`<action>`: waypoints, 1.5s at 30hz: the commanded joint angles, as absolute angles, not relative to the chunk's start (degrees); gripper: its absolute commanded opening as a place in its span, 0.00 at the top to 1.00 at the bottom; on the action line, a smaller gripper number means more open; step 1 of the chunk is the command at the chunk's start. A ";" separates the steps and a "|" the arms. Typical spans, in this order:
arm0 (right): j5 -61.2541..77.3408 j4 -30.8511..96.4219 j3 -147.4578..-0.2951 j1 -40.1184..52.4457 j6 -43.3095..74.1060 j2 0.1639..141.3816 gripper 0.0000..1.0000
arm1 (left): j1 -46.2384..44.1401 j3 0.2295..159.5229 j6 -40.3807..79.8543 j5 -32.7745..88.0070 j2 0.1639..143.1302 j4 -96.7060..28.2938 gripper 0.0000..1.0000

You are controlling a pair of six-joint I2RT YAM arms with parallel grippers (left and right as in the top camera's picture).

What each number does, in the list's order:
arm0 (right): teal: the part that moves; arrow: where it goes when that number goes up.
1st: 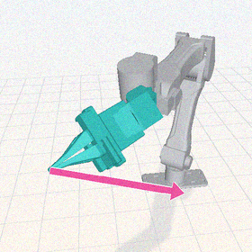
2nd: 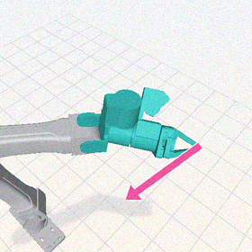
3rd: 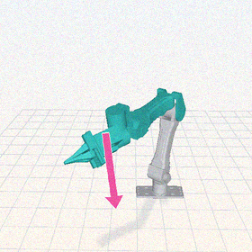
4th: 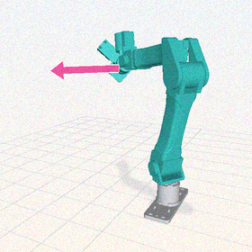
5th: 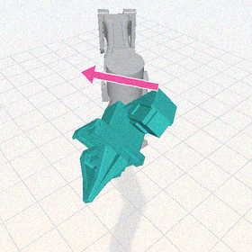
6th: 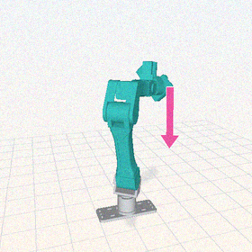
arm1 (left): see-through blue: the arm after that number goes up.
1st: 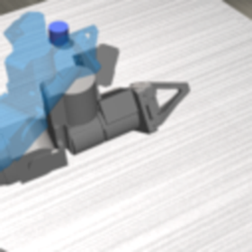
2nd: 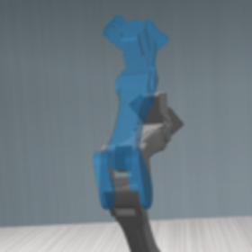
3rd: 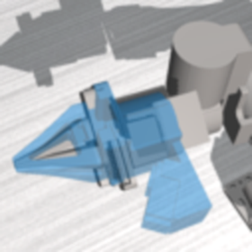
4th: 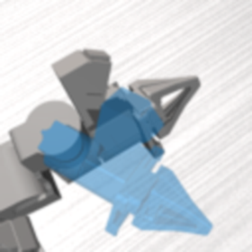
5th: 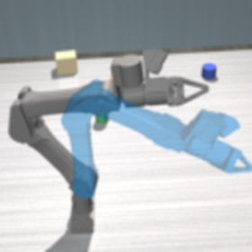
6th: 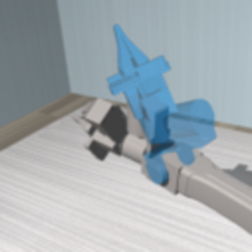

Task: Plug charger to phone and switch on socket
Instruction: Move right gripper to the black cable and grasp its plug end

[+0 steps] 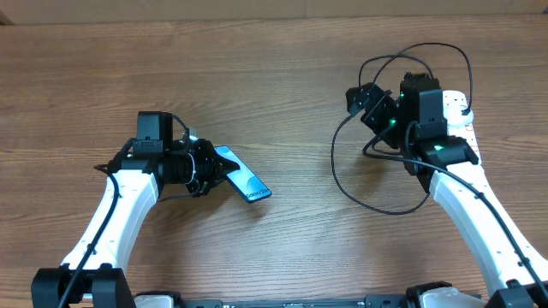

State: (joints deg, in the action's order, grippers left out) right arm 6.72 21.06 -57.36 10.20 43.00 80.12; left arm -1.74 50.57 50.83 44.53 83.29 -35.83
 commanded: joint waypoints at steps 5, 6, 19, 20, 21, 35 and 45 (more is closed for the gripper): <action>5.80 22.63 -65.65 9.47 41.95 90.48 0.00 | -1.32 51.35 52.93 42.81 83.15 -35.31 0.96; 5.58 24.08 -67.94 9.23 41.91 92.71 0.00 | -1.32 51.35 52.93 42.76 83.15 -35.31 0.96; 1.15 40.73 -94.28 4.34 49.17 118.30 0.24 | -1.32 51.35 52.97 41.32 83.15 -35.35 0.96; 1.15 40.25 -94.28 4.10 49.36 119.07 0.26 | -1.32 51.35 52.97 41.30 83.15 -35.33 0.96; 1.15 39.55 -94.26 3.88 49.56 119.94 0.28 | -1.32 51.35 52.99 41.32 83.15 -35.33 0.96; -0.67 37.56 -94.26 3.55 57.39 125.60 0.51 | -1.32 51.35 54.46 40.27 83.15 -35.62 0.95; -2.13 36.91 -94.24 3.62 58.76 129.25 0.55 | -1.32 51.35 54.46 40.27 83.15 -35.62 0.95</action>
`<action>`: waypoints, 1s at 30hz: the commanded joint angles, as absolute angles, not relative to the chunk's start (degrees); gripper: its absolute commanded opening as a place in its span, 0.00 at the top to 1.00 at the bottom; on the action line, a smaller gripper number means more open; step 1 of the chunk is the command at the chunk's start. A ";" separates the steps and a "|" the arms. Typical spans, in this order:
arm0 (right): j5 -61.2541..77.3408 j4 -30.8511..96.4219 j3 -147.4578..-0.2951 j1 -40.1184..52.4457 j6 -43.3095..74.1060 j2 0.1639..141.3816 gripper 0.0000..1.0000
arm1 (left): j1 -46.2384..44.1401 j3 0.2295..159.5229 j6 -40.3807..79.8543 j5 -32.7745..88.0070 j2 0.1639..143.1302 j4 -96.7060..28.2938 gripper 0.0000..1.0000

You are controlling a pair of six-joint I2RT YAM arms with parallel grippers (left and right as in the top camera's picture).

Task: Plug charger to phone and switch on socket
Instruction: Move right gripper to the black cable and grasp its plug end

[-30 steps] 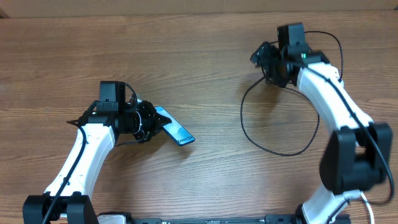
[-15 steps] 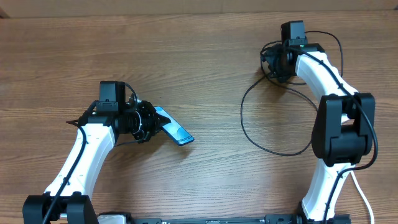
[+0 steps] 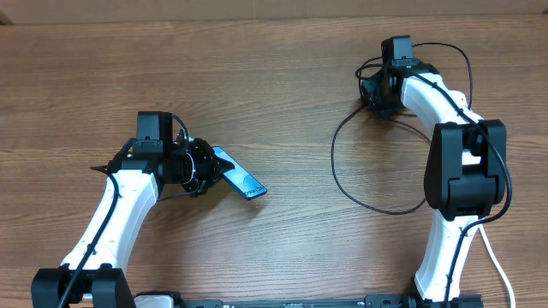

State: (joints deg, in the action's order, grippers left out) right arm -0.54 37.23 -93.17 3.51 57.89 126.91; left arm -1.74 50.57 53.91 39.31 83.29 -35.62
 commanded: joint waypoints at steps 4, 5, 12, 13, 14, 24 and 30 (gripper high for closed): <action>-2.04 36.69 -94.24 3.44 58.76 129.69 0.59 | -1.32 51.35 54.48 40.23 83.15 -35.73 0.95; -1.83 36.75 -94.24 3.44 58.76 129.69 0.61 | -1.32 51.35 54.48 40.23 83.15 -35.73 0.95; 0.05 37.21 -94.21 4.54 58.72 130.89 0.74 | -1.32 51.35 54.89 40.01 83.15 -35.75 0.95; 0.05 37.50 -94.21 4.60 58.74 131.09 0.77 | -1.32 51.35 54.89 40.03 83.15 -35.77 0.95; 0.01 38.02 -94.21 4.64 58.74 131.61 0.80 | -1.32 51.35 54.89 40.03 83.15 -35.77 0.94; -0.30 42.04 -94.19 4.67 58.54 132.14 0.73 | -1.32 51.35 54.89 40.03 83.15 -35.77 0.94; -0.45 44.45 -94.19 4.78 58.54 132.14 0.76 | -1.32 51.35 54.89 40.01 83.15 -35.75 0.93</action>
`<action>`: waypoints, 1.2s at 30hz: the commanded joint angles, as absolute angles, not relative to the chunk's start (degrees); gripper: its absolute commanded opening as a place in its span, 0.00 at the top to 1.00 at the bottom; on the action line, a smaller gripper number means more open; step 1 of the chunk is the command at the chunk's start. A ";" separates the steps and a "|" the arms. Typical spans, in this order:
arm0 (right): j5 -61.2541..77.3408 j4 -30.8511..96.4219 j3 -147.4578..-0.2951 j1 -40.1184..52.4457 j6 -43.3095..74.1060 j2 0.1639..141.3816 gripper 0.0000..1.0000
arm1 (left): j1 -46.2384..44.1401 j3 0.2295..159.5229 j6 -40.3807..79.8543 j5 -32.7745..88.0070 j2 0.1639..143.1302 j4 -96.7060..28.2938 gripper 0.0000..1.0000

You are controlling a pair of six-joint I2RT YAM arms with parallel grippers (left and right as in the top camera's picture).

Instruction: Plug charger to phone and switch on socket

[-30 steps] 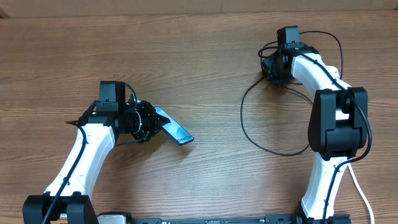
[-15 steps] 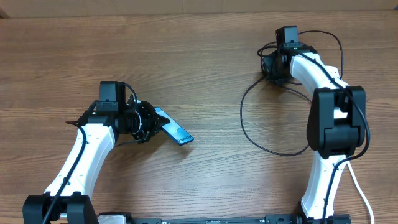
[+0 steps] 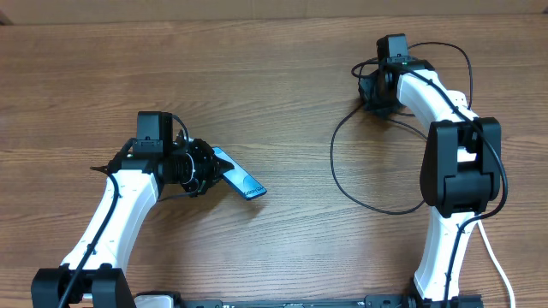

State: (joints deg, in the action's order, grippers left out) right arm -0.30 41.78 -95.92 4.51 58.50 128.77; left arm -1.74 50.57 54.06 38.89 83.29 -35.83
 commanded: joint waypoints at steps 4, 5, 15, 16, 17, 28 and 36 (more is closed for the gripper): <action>-4.21 46.44 -94.19 4.86 58.50 132.16 0.88 | -1.32 51.35 54.89 39.97 83.15 -35.73 0.93; -4.78 46.28 -94.19 4.86 58.17 132.16 0.91 | -1.32 51.35 54.89 39.97 83.15 -35.75 0.93; -2.94 42.61 -99.02 4.32 48.14 130.72 0.96 | -1.32 51.35 52.84 41.28 83.15 -35.75 0.96; -2.94 42.83 -100.12 4.25 47.16 130.19 0.96 | -1.32 51.35 51.94 41.76 83.15 -35.73 0.96; -2.92 43.48 -101.60 4.21 46.04 129.38 0.96 | -1.32 51.35 51.31 42.02 83.15 -35.73 0.96; 1.69 62.94 -108.62 4.49 39.62 113.14 0.96 | -1.32 51.37 47.72 47.88 83.15 -25.78 0.96; 8.67 77.10 -108.60 4.49 29.23 96.64 0.96 | -1.32 51.37 46.98 49.89 83.18 -24.62 0.96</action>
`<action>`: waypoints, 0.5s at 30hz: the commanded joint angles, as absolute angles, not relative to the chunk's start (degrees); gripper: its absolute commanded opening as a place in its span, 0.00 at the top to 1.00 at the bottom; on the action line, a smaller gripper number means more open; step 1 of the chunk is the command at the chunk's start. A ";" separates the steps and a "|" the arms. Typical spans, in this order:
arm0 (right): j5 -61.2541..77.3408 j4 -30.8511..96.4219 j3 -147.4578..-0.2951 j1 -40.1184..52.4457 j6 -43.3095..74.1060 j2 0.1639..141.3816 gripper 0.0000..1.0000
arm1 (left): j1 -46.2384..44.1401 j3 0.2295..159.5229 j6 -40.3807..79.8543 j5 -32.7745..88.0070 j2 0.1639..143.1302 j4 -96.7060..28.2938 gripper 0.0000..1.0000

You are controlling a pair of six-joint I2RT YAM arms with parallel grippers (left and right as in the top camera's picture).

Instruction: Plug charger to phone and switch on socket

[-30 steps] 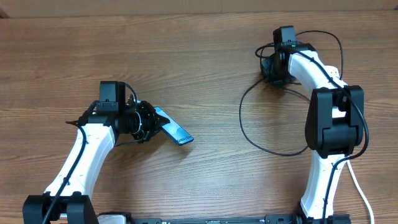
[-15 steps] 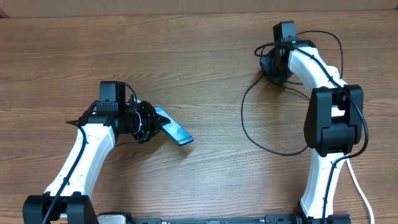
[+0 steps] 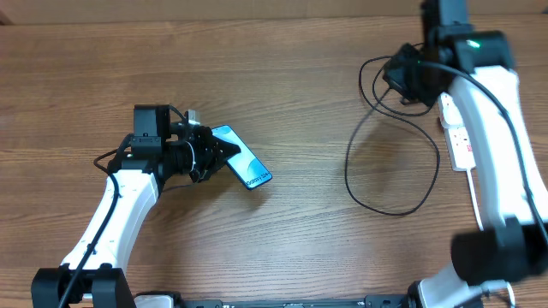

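The blue phone [image 3: 246,168] is tilted at centre left of the wooden table [image 3: 282,257], with my left gripper [image 3: 216,156] shut on its upper end. The black charger cable [image 3: 348,171] lies in a wide loop at the right. Its upper strands rise to my right gripper [image 3: 402,79], which is raised at the far right and appears shut on the cable. The fingertips and the plug end are hidden in the dark gripper body. The white socket strip [image 3: 460,145] lies along the right side, partly under the right arm.
The right arm's white link [image 3: 505,145] runs over the table's right edge beside the strip. A thin black wire [image 3: 107,158] trails from the left wrist.
My right arm has swung up and to the right, off the table surface, and the cable loop has shifted right with it. The left gripper has turned, and the phone sits slightly higher.
At first the right gripper hovered by the cable over the socket strip while the left held the phone. Then the right gripper was down on the cable's coiled end at the far side. It stayed there, and now it is raised with the cable pulled along.
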State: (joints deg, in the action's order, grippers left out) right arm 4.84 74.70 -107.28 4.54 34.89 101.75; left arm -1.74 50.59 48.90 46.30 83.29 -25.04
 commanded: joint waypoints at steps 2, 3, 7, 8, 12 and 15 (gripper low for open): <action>10.94 82.83 -108.47 4.49 26.85 91.18 0.96 | -1.32 51.37 46.11 51.35 83.18 -24.56 0.96; 12.01 84.62 -108.16 4.49 25.61 88.77 0.96 | -1.32 51.37 45.30 52.58 83.18 -24.58 0.96; 15.90 88.36 -104.88 4.49 22.28 79.31 0.96 | -1.58 51.37 41.41 58.28 83.18 -24.60 0.96; 17.37 88.62 -103.53 4.49 21.26 76.97 0.96 | -1.87 51.37 40.42 59.48 83.18 -24.60 0.96; 23.14 88.23 -94.30 4.49 18.04 64.49 0.96 | -3.33 51.37 37.93 63.44 83.18 -24.56 0.96; 27.27 85.25 -84.60 4.49 17.87 54.50 0.96 | -4.89 51.37 37.21 66.11 83.18 -23.22 0.96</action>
State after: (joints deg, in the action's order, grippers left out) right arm 19.94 87.15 -92.18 4.54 21.12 61.89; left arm -3.18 50.59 40.64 58.50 83.29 -24.53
